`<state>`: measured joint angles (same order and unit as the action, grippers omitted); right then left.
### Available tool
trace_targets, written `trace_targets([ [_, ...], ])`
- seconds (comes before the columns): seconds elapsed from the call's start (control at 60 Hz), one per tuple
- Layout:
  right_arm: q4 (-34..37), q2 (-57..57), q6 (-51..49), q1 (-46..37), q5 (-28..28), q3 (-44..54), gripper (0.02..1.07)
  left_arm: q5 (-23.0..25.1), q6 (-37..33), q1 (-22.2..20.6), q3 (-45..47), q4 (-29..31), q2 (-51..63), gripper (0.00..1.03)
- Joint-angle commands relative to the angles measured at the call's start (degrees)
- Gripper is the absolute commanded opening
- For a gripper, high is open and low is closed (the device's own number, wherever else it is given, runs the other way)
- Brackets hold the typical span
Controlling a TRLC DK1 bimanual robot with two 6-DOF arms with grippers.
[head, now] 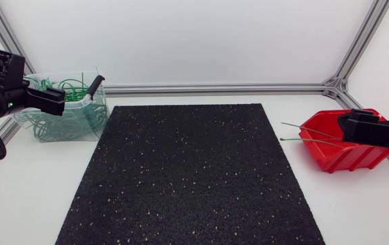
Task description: Take a green cable tie from the red box, thread the tail through the head to close it, then place it in the transparent bin on the left.
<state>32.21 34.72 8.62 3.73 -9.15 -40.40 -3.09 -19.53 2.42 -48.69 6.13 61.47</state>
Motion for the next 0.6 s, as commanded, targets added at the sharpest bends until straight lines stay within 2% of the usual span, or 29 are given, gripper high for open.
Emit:
trace_targets([
  [0.0,-1.53,-4.13,-2.82,-1.27,-0.35,3.66,1.02,0.02,0.28,-0.83,4.57,-1.12,-4.26,1.0],
  [0.3,-4.73,-16.92,-4.35,-2.33,-0.45,12.05,1.02,0.02,1.07,-0.92,18.01,-6.92,-18.05,1.0],
  [0.583,-12.69,-22.08,-5.59,-2.74,2.33,20.27,1.02,-0.06,2.98,-3.12,28.99,-9.55,-33.11,1.0],
])
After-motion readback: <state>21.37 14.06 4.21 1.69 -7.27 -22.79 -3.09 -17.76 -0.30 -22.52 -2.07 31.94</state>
